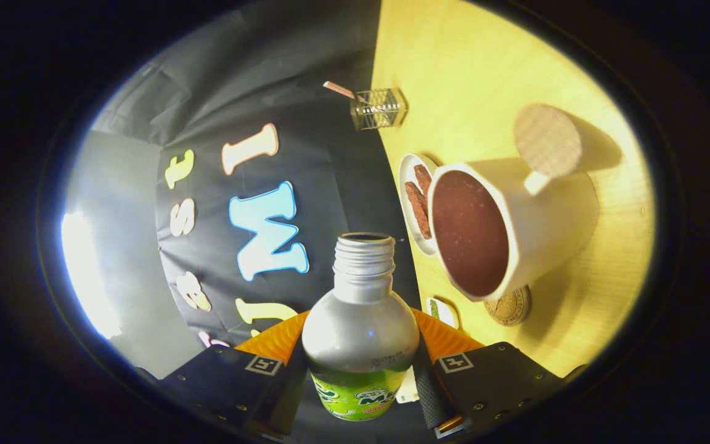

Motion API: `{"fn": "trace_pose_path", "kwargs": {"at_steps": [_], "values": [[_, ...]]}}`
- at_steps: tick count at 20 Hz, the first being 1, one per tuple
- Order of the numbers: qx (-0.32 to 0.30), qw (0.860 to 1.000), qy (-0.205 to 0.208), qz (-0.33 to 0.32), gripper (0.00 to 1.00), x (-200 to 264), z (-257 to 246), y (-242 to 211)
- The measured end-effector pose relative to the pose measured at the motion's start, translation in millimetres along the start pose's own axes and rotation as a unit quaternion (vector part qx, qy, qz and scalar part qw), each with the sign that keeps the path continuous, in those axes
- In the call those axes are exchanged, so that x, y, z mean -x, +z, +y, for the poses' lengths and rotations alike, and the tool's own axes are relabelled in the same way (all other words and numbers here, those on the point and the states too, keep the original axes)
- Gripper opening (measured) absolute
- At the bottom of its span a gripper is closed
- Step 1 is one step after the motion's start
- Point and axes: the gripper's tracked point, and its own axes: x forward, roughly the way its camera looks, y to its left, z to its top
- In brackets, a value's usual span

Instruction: Take the bottle from table, then pour the juice into the cup, finally place the bottle on the coaster

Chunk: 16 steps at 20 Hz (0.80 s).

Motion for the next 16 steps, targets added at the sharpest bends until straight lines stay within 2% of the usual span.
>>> {"fn": "trace_pose_path", "kwargs": {"at_steps": [4, 7, 12, 14, 16], "values": [[0.108, 0.994, -0.029, 0.003, 0.76, 5.5, -4.7, 5.2], [0.208, 0.977, -0.046, 0.005, 0.76, 5.5, 0.9, 1.2], [0.371, 0.926, -0.074, 0.009, 0.77, 1.9, 17.0, -5.5], [0.438, 0.895, -0.084, 0.006, 0.77, 0.1, 22.7, -8.0], [0.507, 0.857, -0.092, -0.001, 0.77, -5.5, 30.2, -10.6]]}}
